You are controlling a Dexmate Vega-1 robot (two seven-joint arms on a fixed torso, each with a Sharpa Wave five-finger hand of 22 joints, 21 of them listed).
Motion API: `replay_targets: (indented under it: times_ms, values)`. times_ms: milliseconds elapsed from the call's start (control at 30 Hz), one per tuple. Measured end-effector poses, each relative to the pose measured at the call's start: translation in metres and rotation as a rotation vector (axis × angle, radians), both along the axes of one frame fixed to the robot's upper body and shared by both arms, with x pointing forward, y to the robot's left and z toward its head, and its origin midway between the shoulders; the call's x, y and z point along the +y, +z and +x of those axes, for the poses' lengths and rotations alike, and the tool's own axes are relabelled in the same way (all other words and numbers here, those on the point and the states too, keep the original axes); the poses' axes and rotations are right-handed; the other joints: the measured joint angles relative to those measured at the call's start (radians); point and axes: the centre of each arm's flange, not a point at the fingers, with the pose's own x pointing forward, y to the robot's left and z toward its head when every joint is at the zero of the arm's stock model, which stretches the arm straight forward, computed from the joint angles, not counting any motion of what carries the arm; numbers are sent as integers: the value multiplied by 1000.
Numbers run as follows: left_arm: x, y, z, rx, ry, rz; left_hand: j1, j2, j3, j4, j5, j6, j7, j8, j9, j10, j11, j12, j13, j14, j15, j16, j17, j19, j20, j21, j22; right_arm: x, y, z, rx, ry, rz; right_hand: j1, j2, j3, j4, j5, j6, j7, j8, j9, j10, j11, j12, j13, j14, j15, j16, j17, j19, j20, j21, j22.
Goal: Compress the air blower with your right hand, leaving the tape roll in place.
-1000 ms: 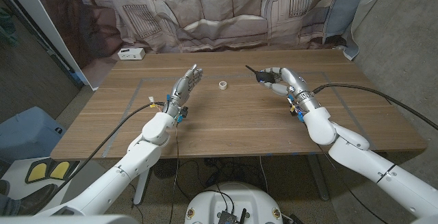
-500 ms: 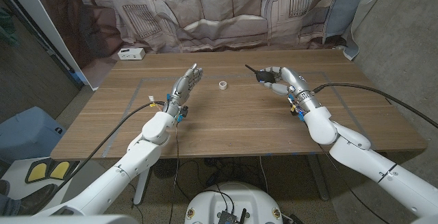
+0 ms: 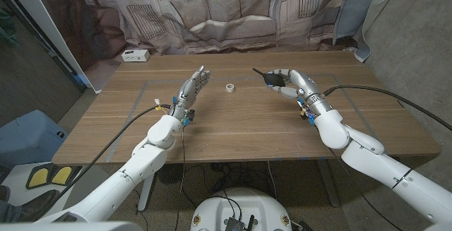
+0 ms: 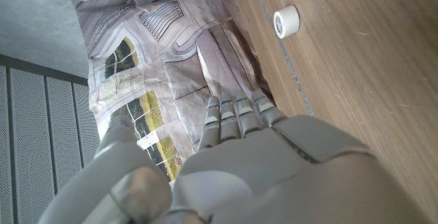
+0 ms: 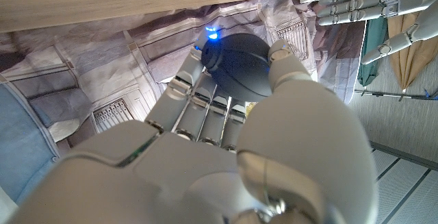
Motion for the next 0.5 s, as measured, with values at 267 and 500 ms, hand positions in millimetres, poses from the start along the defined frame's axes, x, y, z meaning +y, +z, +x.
replay_targets:
  times_ms: [267, 500]
  values:
    - [-1, -1, 0, 3, 1, -2, 0, 0, 0, 0, 0, 0, 0, 0, 0, 0, 0, 0, 0, 0, 0, 0, 0, 0, 0, 0, 0, -1, 0, 0, -4, -2, 2, 0, 0, -4, -4, 0, -4, -4, 0, 0, 0, 0, 0, 0, 0, 0, 0, 5, 0, 0, 0, 0]
    - [-1, -2, 1, 6, 2, -1, 0, 0, 0, 0, 0, 0, 0, 0, 0, 0, 0, 0, 0, 0, 0, 0, 0, 0, 0, 0, 0, -2, 0, 0, -6, -5, 5, 1, 1, -4, -4, 0, -4, -4, 0, 0, 0, 0, 4, 0, 0, 0, 4, 5, 0, 0, 0, 0]
